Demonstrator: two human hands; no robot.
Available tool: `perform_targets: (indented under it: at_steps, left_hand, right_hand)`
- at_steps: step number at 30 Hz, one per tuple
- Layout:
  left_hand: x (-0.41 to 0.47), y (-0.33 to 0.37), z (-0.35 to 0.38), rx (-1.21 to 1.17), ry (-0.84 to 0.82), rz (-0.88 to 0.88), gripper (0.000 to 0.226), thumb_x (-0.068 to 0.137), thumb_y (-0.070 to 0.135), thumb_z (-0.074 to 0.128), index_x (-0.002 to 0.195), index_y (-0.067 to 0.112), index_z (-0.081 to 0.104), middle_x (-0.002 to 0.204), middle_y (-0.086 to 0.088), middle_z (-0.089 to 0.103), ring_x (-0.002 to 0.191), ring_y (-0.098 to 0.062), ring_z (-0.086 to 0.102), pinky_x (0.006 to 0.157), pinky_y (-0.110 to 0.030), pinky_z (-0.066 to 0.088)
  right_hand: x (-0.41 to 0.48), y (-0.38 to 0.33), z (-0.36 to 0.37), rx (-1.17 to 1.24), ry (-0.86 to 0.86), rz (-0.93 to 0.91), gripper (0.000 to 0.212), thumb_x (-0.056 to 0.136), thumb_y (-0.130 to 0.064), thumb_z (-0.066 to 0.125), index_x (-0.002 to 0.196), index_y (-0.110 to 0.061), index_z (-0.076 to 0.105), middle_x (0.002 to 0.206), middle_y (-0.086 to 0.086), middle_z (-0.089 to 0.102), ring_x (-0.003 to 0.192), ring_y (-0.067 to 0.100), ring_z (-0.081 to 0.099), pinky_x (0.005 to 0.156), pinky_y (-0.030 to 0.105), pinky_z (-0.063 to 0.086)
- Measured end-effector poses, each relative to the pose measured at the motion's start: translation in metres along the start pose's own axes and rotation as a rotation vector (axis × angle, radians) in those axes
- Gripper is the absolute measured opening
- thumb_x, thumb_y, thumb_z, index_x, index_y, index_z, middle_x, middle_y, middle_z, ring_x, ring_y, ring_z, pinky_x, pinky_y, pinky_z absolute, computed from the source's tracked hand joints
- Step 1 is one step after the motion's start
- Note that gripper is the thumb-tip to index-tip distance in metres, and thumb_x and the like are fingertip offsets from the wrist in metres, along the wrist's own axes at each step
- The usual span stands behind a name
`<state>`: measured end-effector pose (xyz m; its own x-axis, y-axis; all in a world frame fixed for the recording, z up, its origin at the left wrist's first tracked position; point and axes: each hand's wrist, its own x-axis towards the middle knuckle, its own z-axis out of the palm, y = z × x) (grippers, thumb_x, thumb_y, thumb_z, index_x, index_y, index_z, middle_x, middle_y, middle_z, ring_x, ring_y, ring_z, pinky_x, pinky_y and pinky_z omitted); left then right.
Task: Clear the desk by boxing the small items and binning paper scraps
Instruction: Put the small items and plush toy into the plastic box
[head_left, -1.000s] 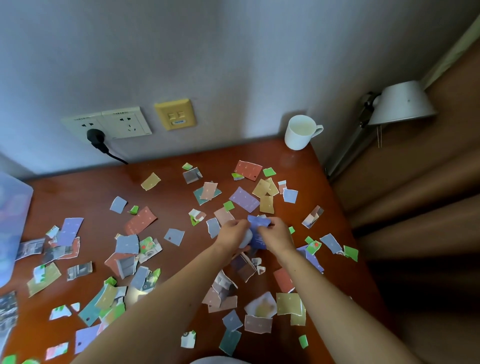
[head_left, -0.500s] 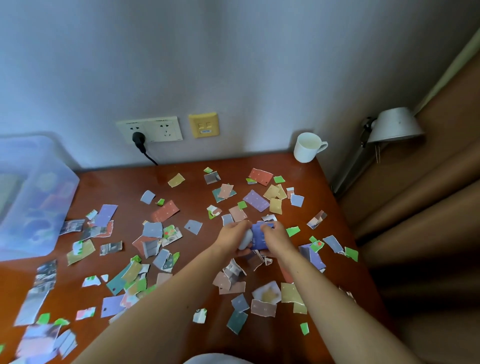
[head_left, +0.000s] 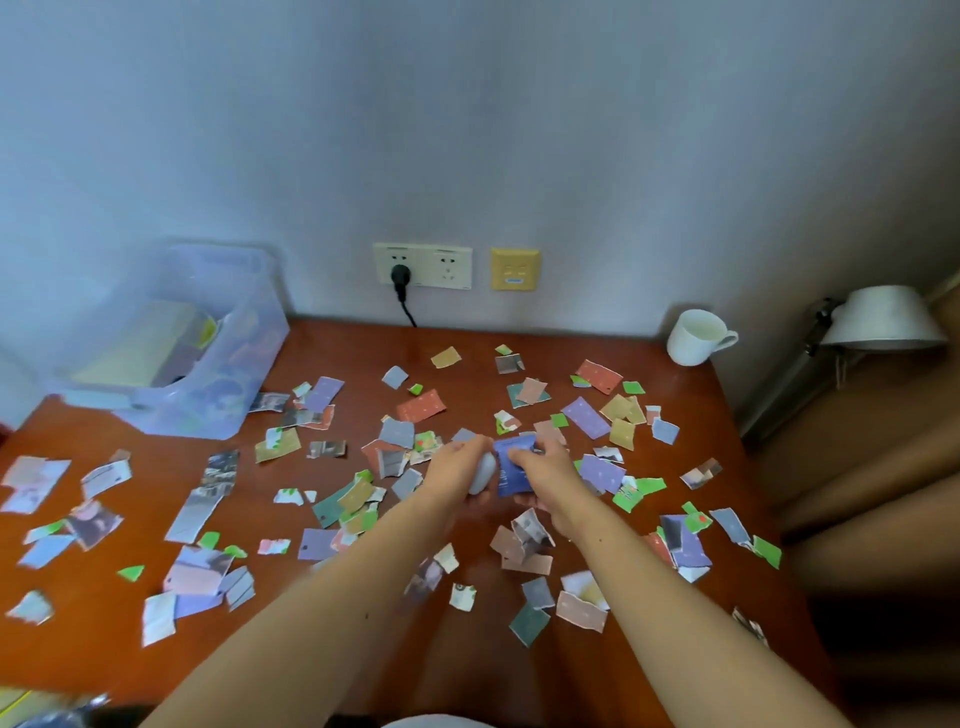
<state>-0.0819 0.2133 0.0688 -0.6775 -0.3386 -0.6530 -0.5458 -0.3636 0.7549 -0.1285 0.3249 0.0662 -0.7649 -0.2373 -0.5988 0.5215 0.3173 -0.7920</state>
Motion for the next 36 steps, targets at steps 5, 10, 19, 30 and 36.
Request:
perform_targets:
  at_steps: [5, 10, 19, 30, 36]
  left_hand:
    - [-0.006, 0.012, -0.049, 0.002, 0.062, 0.045, 0.011, 0.087, 0.018, 0.054, 0.084, 0.008, 0.056, 0.061, -0.01, 0.05, 0.046, -0.021, 0.044, 0.045, -0.022, 0.035]
    - [-0.005, 0.024, -0.104, -0.059, 0.114, 0.06, 0.009, 0.087, 0.018, 0.054, 0.086, 0.009, 0.055, 0.07, -0.012, 0.052, 0.056, -0.022, 0.048, 0.047, -0.024, 0.039]
    - [0.0, 0.056, -0.206, -0.081, 0.207, 0.067, 0.012, 0.089, 0.013, 0.053, 0.08, 0.006, 0.054, 0.059, -0.014, 0.047, 0.043, -0.023, 0.041, 0.037, -0.017, 0.032]
    - [0.019, 0.12, -0.321, -0.117, 0.253, 0.108, 0.02, 0.086, 0.022, 0.057, 0.103, 0.015, 0.065, 0.066, -0.006, 0.057, 0.052, -0.017, 0.049, 0.044, -0.021, 0.037]
    - [0.043, 0.153, -0.378, -0.128, 0.272, 0.131, 0.01, 0.092, 0.021, 0.055, 0.092, 0.01, 0.054, 0.068, -0.007, 0.05, 0.053, -0.017, 0.047, 0.044, -0.022, 0.034]
  right_hand:
    - [-0.005, -0.016, 0.05, -0.052, -0.065, -0.063, 0.016, 0.097, -0.016, 0.052, 0.113, -0.014, 0.053, 0.096, 0.005, 0.06, 0.077, 0.017, 0.058, 0.067, 0.032, 0.052]
    - [-0.006, -0.033, 0.108, -0.034, -0.089, -0.114, 0.02, 0.095, -0.011, 0.055, 0.114, -0.007, 0.058, 0.103, 0.014, 0.064, 0.079, 0.02, 0.059, 0.061, 0.029, 0.049]
    - [-0.012, -0.063, 0.212, -0.066, -0.183, -0.182, 0.011, 0.095, -0.009, 0.054, 0.105, -0.005, 0.057, 0.093, 0.012, 0.062, 0.08, 0.026, 0.059, 0.075, 0.044, 0.053]
    - [0.006, -0.12, 0.328, -0.079, -0.212, -0.247, 0.012, 0.094, -0.01, 0.054, 0.104, -0.003, 0.056, 0.099, 0.019, 0.063, 0.077, 0.024, 0.061, 0.072, 0.042, 0.057]
    - [0.028, -0.148, 0.378, -0.015, -0.234, -0.249, 0.017, 0.095, -0.007, 0.054, 0.111, -0.003, 0.055, 0.101, 0.017, 0.062, 0.075, 0.022, 0.062, 0.072, 0.041, 0.057]
